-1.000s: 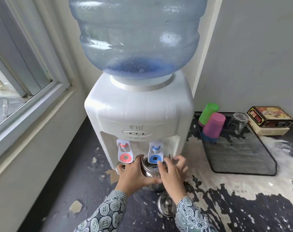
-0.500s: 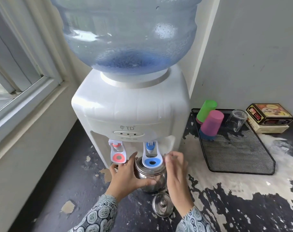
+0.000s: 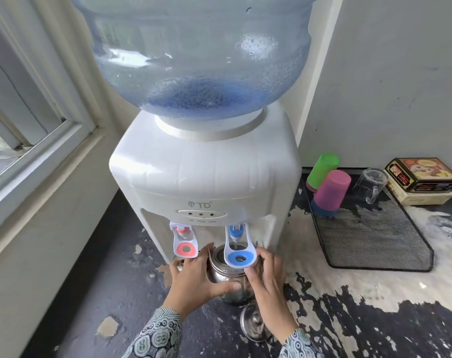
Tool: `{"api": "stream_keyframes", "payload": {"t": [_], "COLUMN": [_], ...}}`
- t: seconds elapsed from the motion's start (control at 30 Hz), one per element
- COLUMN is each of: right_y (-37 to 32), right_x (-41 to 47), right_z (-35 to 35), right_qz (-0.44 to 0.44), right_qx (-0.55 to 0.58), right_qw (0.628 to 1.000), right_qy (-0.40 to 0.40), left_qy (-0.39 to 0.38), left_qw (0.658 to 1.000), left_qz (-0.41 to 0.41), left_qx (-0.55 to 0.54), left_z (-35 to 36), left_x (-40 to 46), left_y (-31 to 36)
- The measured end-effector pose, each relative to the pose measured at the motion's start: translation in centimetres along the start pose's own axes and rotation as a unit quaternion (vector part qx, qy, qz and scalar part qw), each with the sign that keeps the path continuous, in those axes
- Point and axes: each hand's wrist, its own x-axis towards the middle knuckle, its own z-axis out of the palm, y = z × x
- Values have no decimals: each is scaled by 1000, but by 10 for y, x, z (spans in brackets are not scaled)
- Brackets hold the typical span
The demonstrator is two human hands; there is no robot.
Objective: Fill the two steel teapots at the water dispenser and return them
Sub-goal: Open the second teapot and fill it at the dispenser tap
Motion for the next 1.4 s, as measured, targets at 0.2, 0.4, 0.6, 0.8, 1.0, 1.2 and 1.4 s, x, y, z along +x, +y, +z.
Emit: {"api": "stream_keyframes", "payload": {"t": [0.2, 0.4, 0.6, 0.8, 1.0, 1.2, 1.4], "right_y": [4, 6, 6, 7, 9, 11, 9], "right_x": [4, 5, 6, 6, 6, 7, 6], "right_z": [-4, -9, -11, -11, -11, -12, -13], "right_qz": [11, 15, 16, 15, 5, -3, -4], "right_qx": [18, 26, 29, 30, 14, 11, 6], "right_qw": [1000, 999, 998, 998, 999, 999, 999], "right_qy": [-9, -30, -44, -47, -44, -42, -43], "left_qy": [-26, -26, -24, -32, -47, -43, -45], "left_qw": [1000, 999, 999, 999, 999, 999, 999], "left_qz": [6, -1, 3, -8, -11, -11, -12], "left_qx": [9, 24, 29, 27, 20, 16, 19], "left_z": [0, -1, -3, -3, -4, -4, -5], "left_x": [4, 1, 0, 0, 2, 0, 0], "left_y": [-2, 0, 2, 2, 3, 4, 4]}}
